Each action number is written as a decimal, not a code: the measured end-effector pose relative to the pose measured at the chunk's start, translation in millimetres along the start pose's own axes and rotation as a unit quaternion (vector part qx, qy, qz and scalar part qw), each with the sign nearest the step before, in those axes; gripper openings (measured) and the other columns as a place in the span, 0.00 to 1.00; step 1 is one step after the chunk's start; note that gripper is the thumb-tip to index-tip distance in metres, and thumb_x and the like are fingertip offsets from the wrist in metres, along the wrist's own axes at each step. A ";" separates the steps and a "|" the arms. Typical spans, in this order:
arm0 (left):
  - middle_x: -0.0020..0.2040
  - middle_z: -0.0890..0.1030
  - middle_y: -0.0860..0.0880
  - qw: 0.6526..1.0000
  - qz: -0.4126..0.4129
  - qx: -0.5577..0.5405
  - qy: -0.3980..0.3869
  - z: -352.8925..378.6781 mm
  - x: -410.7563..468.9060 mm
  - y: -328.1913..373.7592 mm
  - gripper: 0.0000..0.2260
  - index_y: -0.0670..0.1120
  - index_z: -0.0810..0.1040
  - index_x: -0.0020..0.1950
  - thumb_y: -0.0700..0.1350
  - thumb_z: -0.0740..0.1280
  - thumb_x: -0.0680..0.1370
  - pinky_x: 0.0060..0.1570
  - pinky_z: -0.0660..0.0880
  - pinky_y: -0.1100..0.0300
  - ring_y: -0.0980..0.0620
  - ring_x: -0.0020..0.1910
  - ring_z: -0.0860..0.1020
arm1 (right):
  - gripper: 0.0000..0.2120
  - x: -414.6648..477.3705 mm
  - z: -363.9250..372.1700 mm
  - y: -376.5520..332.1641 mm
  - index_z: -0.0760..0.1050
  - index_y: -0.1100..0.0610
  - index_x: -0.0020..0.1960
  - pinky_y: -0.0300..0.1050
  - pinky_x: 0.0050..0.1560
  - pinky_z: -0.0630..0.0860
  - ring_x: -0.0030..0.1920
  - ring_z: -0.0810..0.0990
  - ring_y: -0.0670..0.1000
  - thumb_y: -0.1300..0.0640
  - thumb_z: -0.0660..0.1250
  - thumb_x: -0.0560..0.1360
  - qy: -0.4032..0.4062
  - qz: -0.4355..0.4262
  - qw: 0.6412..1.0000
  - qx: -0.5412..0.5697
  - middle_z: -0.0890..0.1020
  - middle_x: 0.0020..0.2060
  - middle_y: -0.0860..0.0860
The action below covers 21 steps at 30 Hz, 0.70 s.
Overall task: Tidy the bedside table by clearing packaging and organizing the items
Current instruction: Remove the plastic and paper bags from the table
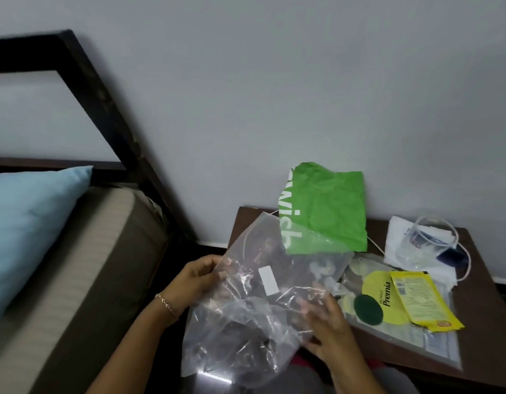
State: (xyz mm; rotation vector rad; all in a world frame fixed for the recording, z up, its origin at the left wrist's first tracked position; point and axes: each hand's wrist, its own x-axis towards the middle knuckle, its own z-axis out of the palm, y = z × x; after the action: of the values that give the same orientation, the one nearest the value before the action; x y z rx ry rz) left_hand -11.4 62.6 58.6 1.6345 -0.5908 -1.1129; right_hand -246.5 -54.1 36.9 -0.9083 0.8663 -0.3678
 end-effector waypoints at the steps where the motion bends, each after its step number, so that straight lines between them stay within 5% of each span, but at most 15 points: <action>1: 0.43 0.82 0.45 1.000 0.003 -0.026 0.003 3.2 -4.6 3.2 0.10 0.40 0.78 0.55 0.38 0.69 0.73 0.41 0.79 0.57 0.49 0.38 0.80 | 0.25 -5.7 -4.5 -3.3 0.65 0.40 0.62 0.44 0.36 0.79 0.49 0.82 0.51 0.62 0.68 0.73 -0.028 0.012 1.000 0.004 0.82 0.51 0.45; 7: 0.49 0.83 0.49 0.997 0.046 -0.059 -0.033 40.9 -25.9 29.5 0.14 0.47 0.78 0.58 0.38 0.69 0.73 0.42 0.79 0.60 0.52 0.43 0.82 | 0.37 -33.4 -32.5 -26.3 0.70 0.44 0.60 0.53 0.40 0.82 0.49 0.85 0.53 0.55 0.81 0.54 -0.099 -0.020 0.995 -0.002 0.85 0.52 0.49; 10: 0.59 0.80 0.56 0.993 0.055 0.007 -0.100 62.0 -32.9 45.2 0.23 0.51 0.75 0.62 0.34 0.70 0.70 0.48 0.77 0.64 0.57 0.50 0.80 | 0.37 -47.5 -52.6 -49.1 0.77 0.50 0.52 0.46 0.40 0.81 0.48 0.84 0.48 0.46 0.84 0.46 -0.059 -0.125 0.989 -0.051 0.86 0.48 0.49; 13: 0.53 0.83 0.48 0.989 0.071 0.019 -0.130 89.8 -32.4 55.3 0.18 0.48 0.81 0.56 0.34 0.71 0.69 0.46 0.77 0.64 0.54 0.45 0.80 | 0.12 -54.2 -78.8 -65.6 0.83 0.54 0.44 0.37 0.41 0.80 0.46 0.84 0.48 0.66 0.75 0.63 -0.033 -0.208 0.976 -0.049 0.86 0.45 0.50; 15: 0.47 0.86 0.48 0.988 0.086 -0.007 -0.132 114.1 -30.9 61.7 0.12 0.49 0.85 0.46 0.34 0.72 0.68 0.44 0.77 0.66 0.54 0.45 0.83 | 0.16 -48.1 -100.1 -66.2 0.84 0.54 0.40 0.37 0.42 0.79 0.49 0.84 0.53 0.75 0.68 0.68 -0.005 -0.208 0.976 -0.064 0.87 0.41 0.47; 17: 0.43 0.86 0.51 0.986 0.103 -0.046 -0.119 139.4 -26.1 65.8 0.07 0.50 0.86 0.38 0.44 0.77 0.62 0.43 0.78 0.66 0.55 0.45 0.83 | 0.19 -45.3 -120.8 -70.6 0.84 0.48 0.31 0.37 0.44 0.76 0.54 0.81 0.53 0.71 0.68 0.66 -0.010 -0.209 0.975 -0.071 0.85 0.34 0.39; 19: 0.43 0.86 0.50 0.980 0.099 -0.104 -0.139 162.4 -21.2 68.5 0.15 0.49 0.84 0.30 0.52 0.82 0.49 0.43 0.79 0.62 0.54 0.44 0.84 | 0.19 -54.4 -140.5 -81.6 0.83 0.49 0.30 0.35 0.49 0.74 0.51 0.81 0.42 0.74 0.71 0.57 0.001 -0.275 0.954 -0.122 0.85 0.40 0.40; 21: 0.45 0.86 0.49 0.974 0.059 -0.150 -0.158 178.0 -13.7 66.2 0.22 0.48 0.85 0.33 0.56 0.82 0.45 0.47 0.79 0.57 0.49 0.47 0.83 | 0.20 -67.2 -159.2 -92.1 0.83 0.54 0.32 0.30 0.51 0.73 0.50 0.81 0.41 0.79 0.69 0.58 0.021 -0.331 0.931 -0.152 0.85 0.47 0.43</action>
State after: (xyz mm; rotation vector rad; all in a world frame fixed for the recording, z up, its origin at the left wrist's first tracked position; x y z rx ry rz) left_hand -165.1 -33.4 117.0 1.1583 -0.6773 -1.3139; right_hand -406.4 -151.6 93.9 -1.4877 0.6414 -0.8531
